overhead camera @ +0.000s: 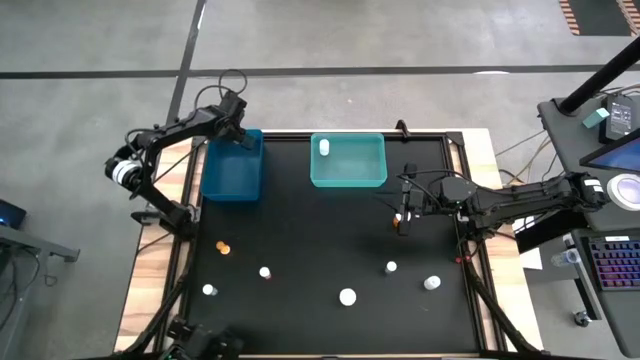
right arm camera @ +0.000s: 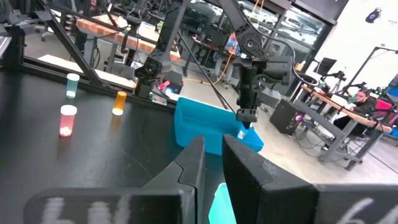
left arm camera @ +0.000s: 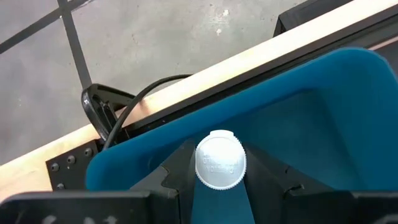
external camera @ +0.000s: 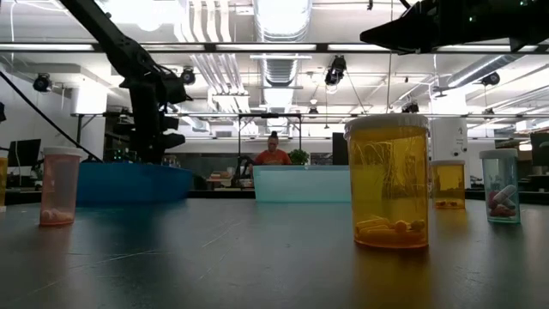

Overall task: Pick and place medicine bottles into bin by pill shape (circle, oval)
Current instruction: Put the top blue capsule bottle into the blue bin, then put the blue capsule bottle into the blue bin

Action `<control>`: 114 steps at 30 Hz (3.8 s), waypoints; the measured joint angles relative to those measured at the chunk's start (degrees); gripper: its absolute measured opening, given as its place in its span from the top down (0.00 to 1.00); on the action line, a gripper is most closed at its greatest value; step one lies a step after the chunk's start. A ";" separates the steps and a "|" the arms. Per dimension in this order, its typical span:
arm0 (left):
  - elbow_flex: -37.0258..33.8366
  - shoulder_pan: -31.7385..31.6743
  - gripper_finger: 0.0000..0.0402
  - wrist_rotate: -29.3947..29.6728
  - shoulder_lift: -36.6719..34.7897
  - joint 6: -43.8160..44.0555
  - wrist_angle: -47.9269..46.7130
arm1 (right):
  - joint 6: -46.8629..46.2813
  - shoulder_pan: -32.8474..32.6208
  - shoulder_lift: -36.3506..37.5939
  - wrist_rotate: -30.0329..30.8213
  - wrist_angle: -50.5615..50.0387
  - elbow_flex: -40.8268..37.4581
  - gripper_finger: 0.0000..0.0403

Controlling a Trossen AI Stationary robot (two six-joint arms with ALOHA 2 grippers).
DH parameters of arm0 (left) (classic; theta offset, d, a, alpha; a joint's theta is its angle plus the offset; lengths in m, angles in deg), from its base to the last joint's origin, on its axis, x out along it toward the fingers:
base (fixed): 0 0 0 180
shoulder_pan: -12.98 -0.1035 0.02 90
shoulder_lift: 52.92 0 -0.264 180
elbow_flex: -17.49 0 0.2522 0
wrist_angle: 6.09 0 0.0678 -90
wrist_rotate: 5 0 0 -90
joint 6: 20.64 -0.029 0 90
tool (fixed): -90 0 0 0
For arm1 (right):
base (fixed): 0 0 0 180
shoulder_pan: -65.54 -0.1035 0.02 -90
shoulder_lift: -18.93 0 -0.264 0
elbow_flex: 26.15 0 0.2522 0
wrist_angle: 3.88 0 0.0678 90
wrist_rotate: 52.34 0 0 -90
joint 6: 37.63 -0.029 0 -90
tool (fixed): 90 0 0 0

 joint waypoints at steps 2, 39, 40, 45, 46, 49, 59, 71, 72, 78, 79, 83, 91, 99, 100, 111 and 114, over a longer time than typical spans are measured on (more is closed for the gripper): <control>0.00 0.13 0.77 -0.06 0.07 0.09 0.54 | 0.01 0.01 0.00 0.00 0.00 0.00 0.88; 0.19 3.77 0.66 0.04 -11.22 1.17 -1.06 | 0.68 0.01 0.04 0.11 0.13 0.02 0.88; 0.14 4.91 0.66 -0.67 -13.02 1.23 -1.20 | 0.75 0.00 0.04 0.13 0.13 0.02 0.88; 0.13 13.16 0.66 -4.09 -21.46 1.49 -0.82 | 0.82 -0.01 0.04 0.17 0.14 0.02 0.88; 0.11 15.35 0.66 -4.13 -22.86 1.53 -0.82 | 0.73 0.01 0.04 0.18 0.15 0.02 0.88; 0.06 22.06 0.66 -4.32 -26.35 1.58 -0.77 | 0.08 -0.01 0.04 1.11 0.17 0.02 0.88; -0.81 44.69 0.66 -4.37 -29.57 1.59 0.44 | -3.89 0.01 0.04 3.26 0.13 0.02 0.88; -18.01 64.88 0.66 -11.14 -31.58 -1.42 29.12 | -25.77 -0.03 0.02 2.92 -5.44 0.02 0.88; -18.90 65.51 0.66 -11.18 -31.70 -1.43 30.61 | -28.57 -0.14 0.02 2.54 -5.90 0.02 0.88; -21.53 66.32 0.66 -11.08 -32.00 -1.44 33.88 | -43.45 -1.75 -0.34 -5.84 -17.34 5.18 0.88; -21.49 66.32 0.66 -11.08 -31.93 -1.44 33.98 | -45.17 -2.44 -0.62 -6.53 -20.14 6.68 0.88; -21.19 66.29 0.66 -11.05 -31.84 -2.94 34.12 | -51.05 -6.27 -3.18 -7.60 -31.60 13.64 0.88; -21.12 66.24 0.66 -9.95 -32.35 -4.93 34.04 | -69.16 -12.72 -11.97 -7.63 -56.67 28.92 0.88; -20.29 66.25 0.66 -9.84 -32.53 -8.71 34.05 | -89.97 -18.31 -23.79 -10.55 -82.00 42.75 0.88; -20.12 66.25 0.66 -9.83 -32.59 -9.13 34.18 | -91.86 -19.07 -25.47 -11.00 -84.70 44.39 0.88; -20.09 66.25 0.66 -9.81 -36.57 -11.98 34.07 | -99.66 -24.44 -38.58 -15.08 -98.47 52.80 0.88; -20.20 66.25 0.66 -9.81 -37.94 -12.00 34.02 | -99.66 -24.56 -40.47 -15.08 -98.05 53.05 0.85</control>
